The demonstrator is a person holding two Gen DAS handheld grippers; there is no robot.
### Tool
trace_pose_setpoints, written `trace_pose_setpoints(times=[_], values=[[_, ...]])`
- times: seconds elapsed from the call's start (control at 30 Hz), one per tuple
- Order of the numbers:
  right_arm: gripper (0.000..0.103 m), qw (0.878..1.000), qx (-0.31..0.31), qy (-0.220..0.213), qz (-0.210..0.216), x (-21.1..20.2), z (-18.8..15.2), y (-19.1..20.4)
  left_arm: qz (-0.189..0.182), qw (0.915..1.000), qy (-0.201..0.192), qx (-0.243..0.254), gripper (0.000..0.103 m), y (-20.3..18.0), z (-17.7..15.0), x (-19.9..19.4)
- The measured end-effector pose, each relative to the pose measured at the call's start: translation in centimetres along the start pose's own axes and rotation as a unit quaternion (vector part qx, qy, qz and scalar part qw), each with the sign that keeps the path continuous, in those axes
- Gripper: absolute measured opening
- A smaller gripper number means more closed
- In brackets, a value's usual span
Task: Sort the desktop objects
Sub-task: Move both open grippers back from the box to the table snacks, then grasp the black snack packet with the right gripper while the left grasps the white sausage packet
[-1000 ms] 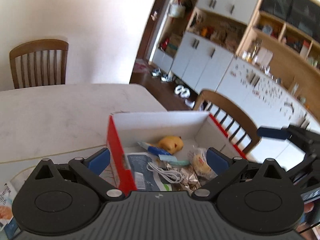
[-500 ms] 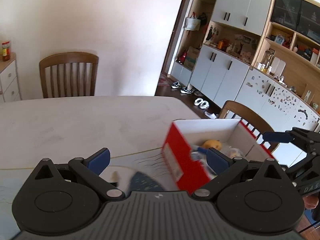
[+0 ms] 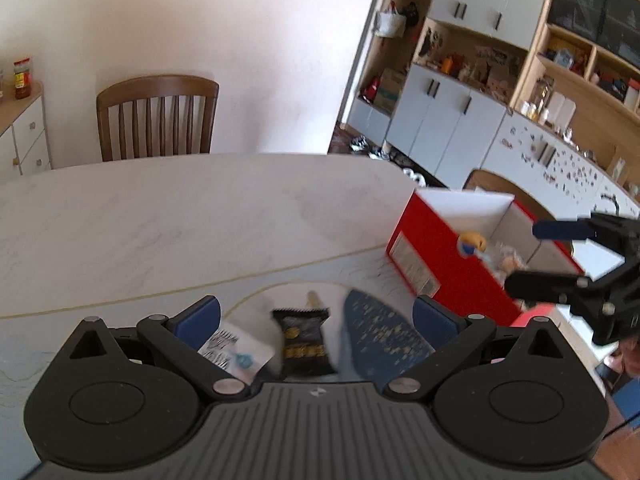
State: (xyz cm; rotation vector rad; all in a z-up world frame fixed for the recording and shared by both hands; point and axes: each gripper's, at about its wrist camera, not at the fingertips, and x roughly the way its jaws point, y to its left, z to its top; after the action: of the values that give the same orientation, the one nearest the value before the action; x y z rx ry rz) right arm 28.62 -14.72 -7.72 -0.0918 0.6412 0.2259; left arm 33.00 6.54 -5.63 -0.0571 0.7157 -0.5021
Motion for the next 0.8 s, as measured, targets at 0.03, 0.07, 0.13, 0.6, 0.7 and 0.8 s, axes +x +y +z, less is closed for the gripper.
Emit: trace_pose_setpoints(times=[0.03,0.07,0.13,0.6,0.7,0.8], values=[[0.102,1.0,0.002,0.001,0.001,0.3,0.0,0.3,0.0,1.0,0.004,0.006,0.103,0.4,-0.2,0.1],[0.102,1.0,0.003,0.002,0.001,0.5,0.0,0.7,-0.001,0.9999,0.009,0.011,0.103,0.8,-0.5,0.3],[0.102,1.0,0.004,0.004,0.001,1.2,0.0,1.4,0.0,0.9997,0.015,0.017,0.103,1.6,-1.0,0.6],[0.099,0.999,0.023,0.038,-0.006,6.2,-0.9,4.8,0.008,0.9977,0.064,0.023,0.103,6.2,-2.9,4.7],[0.096,0.998,0.036,0.054,-0.001,7.5,-0.8,5.3,0.003,0.9975,0.07,0.009,0.103,7.1,-3.0,5.3],[0.096,0.997,0.048,0.066,0.0,8.8,-0.9,5.8,0.012,0.9971,0.072,0.017,0.103,7.4,-3.2,5.9]])
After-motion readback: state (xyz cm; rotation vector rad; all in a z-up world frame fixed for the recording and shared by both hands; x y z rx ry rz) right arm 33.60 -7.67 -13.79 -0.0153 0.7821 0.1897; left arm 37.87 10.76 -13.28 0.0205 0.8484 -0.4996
